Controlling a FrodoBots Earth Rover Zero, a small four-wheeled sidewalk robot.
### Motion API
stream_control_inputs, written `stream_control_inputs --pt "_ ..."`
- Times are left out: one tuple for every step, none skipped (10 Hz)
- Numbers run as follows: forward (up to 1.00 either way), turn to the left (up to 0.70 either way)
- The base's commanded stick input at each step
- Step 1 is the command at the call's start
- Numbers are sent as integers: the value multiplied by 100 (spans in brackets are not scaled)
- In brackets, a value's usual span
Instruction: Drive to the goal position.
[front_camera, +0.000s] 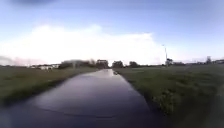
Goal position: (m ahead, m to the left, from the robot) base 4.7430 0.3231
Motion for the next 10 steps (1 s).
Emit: stream_control_inputs --pt "45 0" --pt "45 0" --pt "45 0" --pt "45 0" --pt "45 0" --pt "45 0" --pt "45 0" --pt "45 0" --pt "45 0" --pt "45 0"
